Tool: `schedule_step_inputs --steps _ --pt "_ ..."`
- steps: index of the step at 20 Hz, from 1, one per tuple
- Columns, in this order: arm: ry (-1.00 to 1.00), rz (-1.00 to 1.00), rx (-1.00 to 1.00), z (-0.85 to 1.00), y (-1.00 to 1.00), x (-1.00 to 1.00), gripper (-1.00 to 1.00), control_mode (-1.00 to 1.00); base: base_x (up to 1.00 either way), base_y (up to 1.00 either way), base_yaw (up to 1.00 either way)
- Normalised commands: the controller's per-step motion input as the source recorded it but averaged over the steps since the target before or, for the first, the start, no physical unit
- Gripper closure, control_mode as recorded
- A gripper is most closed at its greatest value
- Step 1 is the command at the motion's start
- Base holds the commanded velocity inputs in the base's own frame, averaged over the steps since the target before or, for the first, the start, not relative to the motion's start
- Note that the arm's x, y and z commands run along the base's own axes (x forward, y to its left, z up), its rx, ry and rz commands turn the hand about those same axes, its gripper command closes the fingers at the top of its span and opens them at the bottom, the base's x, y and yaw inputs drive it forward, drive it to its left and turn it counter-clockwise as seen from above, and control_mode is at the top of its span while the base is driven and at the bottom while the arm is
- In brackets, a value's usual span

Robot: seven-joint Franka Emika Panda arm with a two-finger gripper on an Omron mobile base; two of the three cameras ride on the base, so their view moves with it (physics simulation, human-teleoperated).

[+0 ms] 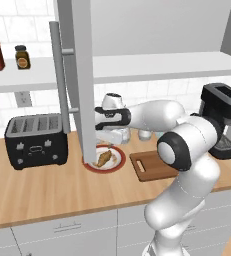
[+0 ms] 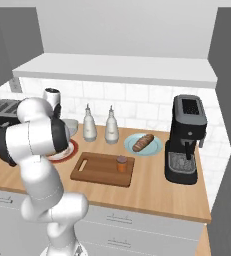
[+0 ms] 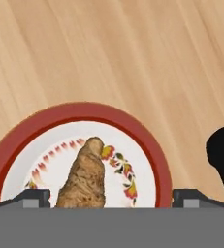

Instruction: From the different types of pastries on the counter, select a croissant and place it on the cutting board. Then retrieve a jar of jam from the cabinet and place it alongside the croissant on the cutting board.

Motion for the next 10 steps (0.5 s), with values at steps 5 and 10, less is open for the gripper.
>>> schedule_step_inputs --steps 5,10 --pt "-0.01 0.01 -0.26 -0.49 0.06 -0.08 -1.00 -1.00 0.00 0.00 0.00" --pt "-0.07 -0.01 -0.29 -0.18 0.00 -0.06 -1.00 -1.00 0.00 0.00 0.00"
